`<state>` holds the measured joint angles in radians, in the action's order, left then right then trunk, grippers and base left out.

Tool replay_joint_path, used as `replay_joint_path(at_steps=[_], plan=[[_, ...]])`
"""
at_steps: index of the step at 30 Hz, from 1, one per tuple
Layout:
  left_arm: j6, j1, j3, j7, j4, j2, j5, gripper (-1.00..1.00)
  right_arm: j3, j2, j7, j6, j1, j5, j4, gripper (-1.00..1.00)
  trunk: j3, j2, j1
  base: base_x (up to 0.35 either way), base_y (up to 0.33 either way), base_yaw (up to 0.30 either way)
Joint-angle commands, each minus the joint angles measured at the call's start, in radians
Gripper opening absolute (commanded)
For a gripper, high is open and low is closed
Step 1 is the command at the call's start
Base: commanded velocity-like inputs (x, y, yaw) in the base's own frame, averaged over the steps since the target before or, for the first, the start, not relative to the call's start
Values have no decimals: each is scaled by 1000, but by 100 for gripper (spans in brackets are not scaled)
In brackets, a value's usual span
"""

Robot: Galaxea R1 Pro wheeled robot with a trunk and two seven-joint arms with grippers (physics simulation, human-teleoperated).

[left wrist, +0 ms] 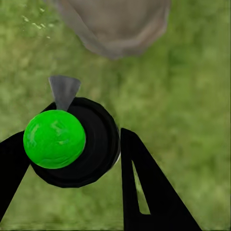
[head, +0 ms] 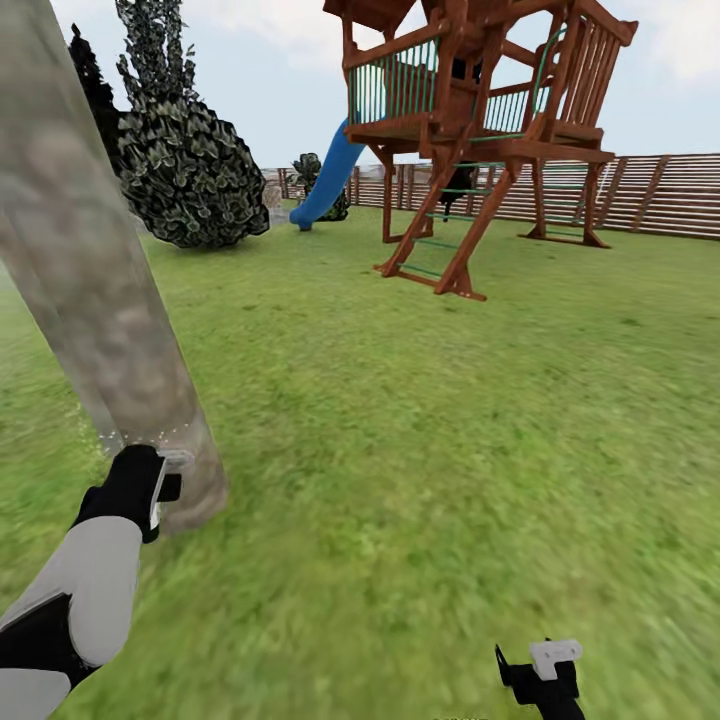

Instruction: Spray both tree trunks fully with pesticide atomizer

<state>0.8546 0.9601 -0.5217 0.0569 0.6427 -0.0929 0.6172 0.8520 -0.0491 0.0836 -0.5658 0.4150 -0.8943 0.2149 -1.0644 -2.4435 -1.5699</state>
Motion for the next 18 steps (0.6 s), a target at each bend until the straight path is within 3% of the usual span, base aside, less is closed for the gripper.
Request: replay_joint_path(at_steps=[1,5,8,11,13,14,16,18], plan=[[3,-5,-3,6,1,-1,7,-100,9,0,9,-4,1,0,0,100,-1,0,1,-186,-217,276],[0,-47,-3,6,-4,-4,4,-100,9,0,9,-4,0,0,0,100,-1,0,1,-75,-67,277],[-2,-57,-6,6,-6,24,-10,-100,9,0,10,-4,0,-1,0,100,-1,0,1,-3,-3,277],[-3,-57,-6,8,-2,28,-40,-100,9,0,9,-4,0,0,0,100,-1,0,1,0,0,277],[-17,-87,-2,11,-6,-28,-51,-100,9,0,10,-4,0,0,0,100,-1,0,1,0,0,192],[-39,-94,-2,10,-11,-34,-52,-100,9,0,10,-4,1,0,0,100,-1,0,1,0,0,57],[-114,-108,1,5,-49,-6,-51,-100,9,0,9,-4,0,0,1,100,-1,0,1,113,-112,15],[-127,-115,-2,5,-64,2,-52,-100,9,0,8,-3,0,0,1,100,-1,0,1,226,-173,1]])
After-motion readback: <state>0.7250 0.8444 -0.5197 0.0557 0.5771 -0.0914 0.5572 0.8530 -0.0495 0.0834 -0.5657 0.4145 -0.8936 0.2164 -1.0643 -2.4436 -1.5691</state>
